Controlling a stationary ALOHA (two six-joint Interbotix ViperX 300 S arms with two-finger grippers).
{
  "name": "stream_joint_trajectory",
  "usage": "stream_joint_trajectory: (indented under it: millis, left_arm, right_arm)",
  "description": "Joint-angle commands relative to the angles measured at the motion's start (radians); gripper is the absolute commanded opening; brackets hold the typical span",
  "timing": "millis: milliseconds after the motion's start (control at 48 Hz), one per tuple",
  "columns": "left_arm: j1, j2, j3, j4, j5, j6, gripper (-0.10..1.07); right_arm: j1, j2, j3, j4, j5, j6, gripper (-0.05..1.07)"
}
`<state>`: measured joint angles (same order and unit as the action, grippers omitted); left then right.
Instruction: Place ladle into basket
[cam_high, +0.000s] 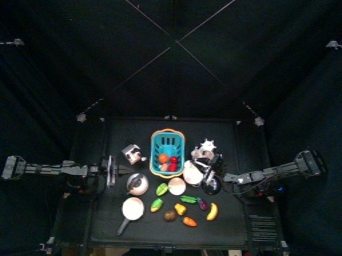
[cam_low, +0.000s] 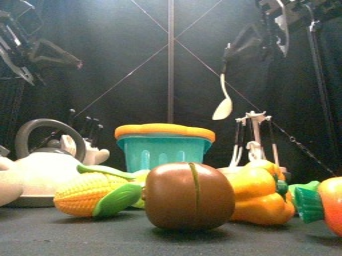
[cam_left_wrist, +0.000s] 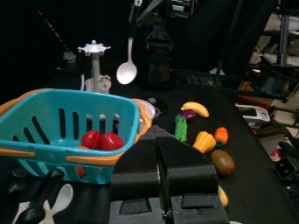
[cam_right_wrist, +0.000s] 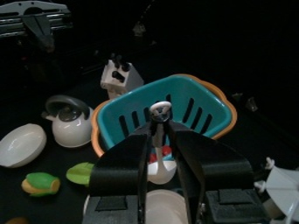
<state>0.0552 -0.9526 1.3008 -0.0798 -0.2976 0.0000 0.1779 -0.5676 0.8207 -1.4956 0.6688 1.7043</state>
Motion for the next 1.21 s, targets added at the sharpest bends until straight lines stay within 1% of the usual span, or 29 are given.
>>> stream_joint_trajectory:
  millis: [0,188,354,604,792,938,1188]
  left_arm:
    - [0.003,0.006,-0.014,0.000,-0.011,0.000,-0.02]
    - [0.006,0.006,-0.015,0.000,-0.011,0.003,-0.02]
    - [0.009,0.006,-0.017,0.000,-0.009,0.003,-0.02]
    - [0.012,0.006,-0.018,0.000,-0.011,0.003,-0.02]
    - [0.012,0.005,-0.015,0.000,-0.009,0.002,-0.02]
    - [0.014,0.006,-0.015,0.000,-0.009,0.002,-0.02]
    - [0.014,0.006,-0.017,0.000,-0.011,0.002,-0.02]
  right_arm:
    - [-0.031,0.034,-0.055,-0.031,-0.021,0.003,0.59]
    - [-0.072,0.110,-0.101,-0.074,-0.035,0.008,0.59]
    - [-0.118,0.201,-0.150,-0.077,-0.057,0.009,0.59]
    - [-0.164,0.336,-0.224,-0.069,-0.086,0.009,0.60]
    - [-0.176,0.387,-0.253,-0.051,-0.086,0.008,0.62]
    - [-0.183,0.402,-0.255,-0.038,-0.086,0.008,0.68]
    - [-0.183,0.403,-0.250,-0.028,-0.086,0.006,0.86]
